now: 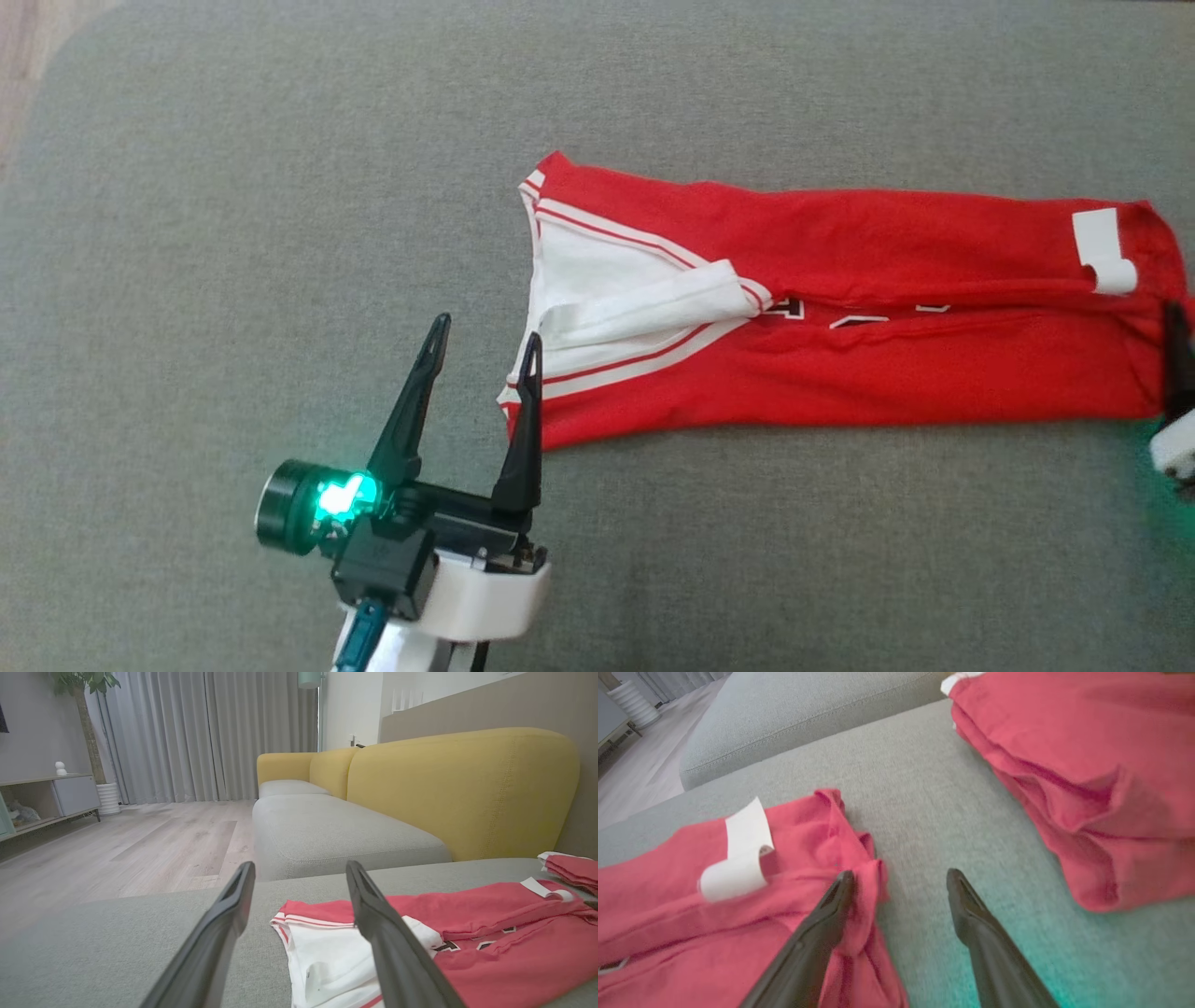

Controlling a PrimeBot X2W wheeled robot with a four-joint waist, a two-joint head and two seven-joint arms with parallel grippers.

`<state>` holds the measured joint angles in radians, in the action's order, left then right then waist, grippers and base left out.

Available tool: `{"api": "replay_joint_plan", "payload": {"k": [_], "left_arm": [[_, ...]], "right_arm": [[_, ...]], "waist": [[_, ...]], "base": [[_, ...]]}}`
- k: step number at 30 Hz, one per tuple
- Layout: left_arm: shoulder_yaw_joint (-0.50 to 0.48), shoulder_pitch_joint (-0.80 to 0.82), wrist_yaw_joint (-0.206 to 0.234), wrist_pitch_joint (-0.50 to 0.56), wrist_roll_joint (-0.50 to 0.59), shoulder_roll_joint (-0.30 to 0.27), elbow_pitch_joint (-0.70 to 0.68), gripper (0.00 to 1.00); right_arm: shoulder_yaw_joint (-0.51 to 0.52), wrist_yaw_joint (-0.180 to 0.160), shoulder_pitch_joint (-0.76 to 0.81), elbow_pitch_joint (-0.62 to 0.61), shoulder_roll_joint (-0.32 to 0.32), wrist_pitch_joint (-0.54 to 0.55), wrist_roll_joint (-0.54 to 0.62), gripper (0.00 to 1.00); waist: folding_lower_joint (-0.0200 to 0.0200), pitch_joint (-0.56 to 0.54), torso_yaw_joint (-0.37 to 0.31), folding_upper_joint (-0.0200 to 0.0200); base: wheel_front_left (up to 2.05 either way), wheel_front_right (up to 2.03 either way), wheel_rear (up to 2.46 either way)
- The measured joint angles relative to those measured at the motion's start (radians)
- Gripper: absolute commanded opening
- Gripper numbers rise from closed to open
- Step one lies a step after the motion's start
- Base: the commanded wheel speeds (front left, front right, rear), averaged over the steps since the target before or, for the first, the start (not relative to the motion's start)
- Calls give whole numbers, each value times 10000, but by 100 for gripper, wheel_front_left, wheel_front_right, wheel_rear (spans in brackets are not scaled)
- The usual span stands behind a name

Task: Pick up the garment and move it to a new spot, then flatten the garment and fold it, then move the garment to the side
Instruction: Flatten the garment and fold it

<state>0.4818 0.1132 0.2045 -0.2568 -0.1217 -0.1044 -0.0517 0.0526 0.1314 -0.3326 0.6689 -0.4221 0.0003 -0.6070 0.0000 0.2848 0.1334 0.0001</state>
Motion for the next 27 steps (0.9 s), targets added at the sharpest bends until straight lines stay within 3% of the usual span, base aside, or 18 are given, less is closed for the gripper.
{"api": "replay_joint_plan", "payload": {"k": [8,15,17,18,20,21,22,27], "left_arm": [[-307,-3,-299,0,257,174,0,100],[-416,-2,-477,0,351,255,21,100],[-462,-1,-529,0,351,291,38,100],[-472,-1,-554,0,351,311,50,100],[-491,-1,-566,0,351,336,69,100],[-520,-1,-566,0,351,349,67,100],[-545,-2,-566,0,351,366,67,100],[-652,-10,-570,0,374,403,67,100]], "right_arm": [[67,0,347,-499,602,90,-176,100],[176,0,225,-372,665,201,-180,100],[142,0,63,-249,671,311,-201,87],[100,0,-17,-190,675,403,-268,65],[-19,0,-119,-157,702,543,-462,34],[-77,0,-138,-163,748,583,-587,12],[-125,0,-137,-173,779,587,-696,0],[-150,0,-112,-128,731,391,-917,0]], "waist": [[0,38,-154,0],[0,101,-67,0],[0,105,-22,0],[0,103,9,0],[0,74,65,0],[0,54,85,0],[-1,36,98,0],[1,-67,72,0]], "base": [[0,0,0],[0,0,0],[0,0,0],[0,0,0],[0,0,0],[0,0,0],[0,0,0],[0,0,0]]}}
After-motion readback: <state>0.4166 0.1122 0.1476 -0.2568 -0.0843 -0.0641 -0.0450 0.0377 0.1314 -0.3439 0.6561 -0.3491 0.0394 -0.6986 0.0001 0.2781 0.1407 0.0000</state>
